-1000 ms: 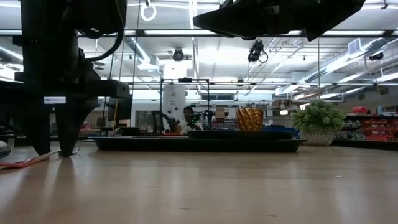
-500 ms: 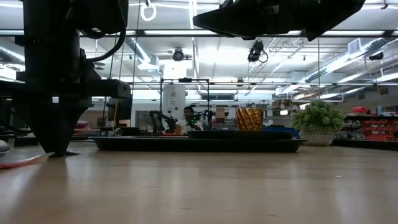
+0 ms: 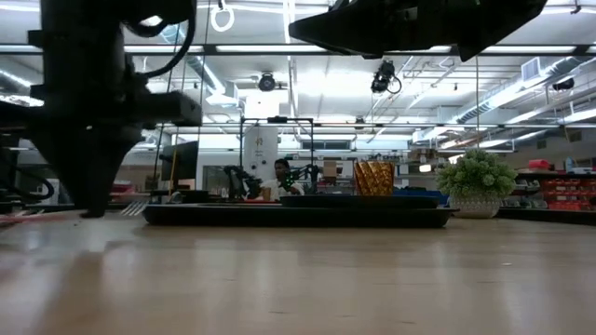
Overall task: Pick and place plate/cup/fork/spoon on tray
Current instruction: Put the orange fork on the black tray to the left of the black plate
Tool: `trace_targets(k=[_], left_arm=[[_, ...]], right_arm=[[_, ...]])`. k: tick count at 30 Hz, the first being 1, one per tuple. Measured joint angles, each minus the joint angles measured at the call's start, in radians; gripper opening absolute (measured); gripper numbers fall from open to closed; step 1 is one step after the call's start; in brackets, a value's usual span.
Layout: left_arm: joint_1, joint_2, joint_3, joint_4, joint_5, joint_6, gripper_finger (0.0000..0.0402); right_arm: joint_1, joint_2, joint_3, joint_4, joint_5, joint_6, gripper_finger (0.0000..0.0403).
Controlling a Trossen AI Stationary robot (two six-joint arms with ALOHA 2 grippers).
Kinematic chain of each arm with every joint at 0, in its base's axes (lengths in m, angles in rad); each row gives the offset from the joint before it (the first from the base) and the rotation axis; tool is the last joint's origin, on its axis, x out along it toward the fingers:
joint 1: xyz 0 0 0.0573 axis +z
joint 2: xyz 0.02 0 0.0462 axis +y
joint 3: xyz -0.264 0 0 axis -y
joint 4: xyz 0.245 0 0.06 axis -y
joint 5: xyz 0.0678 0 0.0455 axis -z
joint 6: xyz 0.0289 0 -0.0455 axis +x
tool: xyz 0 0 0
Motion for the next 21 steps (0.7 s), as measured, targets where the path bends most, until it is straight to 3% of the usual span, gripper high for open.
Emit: trace_targets(k=[12,21], left_arm=[[0.077,-0.001,0.139,-0.095,-0.082,0.147,0.0020],[0.305,-0.001,0.177,-0.081,-0.133,0.408,0.0023]], right_arm=[[0.000,0.000,0.000,0.000,0.000,0.000,0.0085],[0.000,0.000,0.000,0.000,-0.001,-0.001,0.0085]])
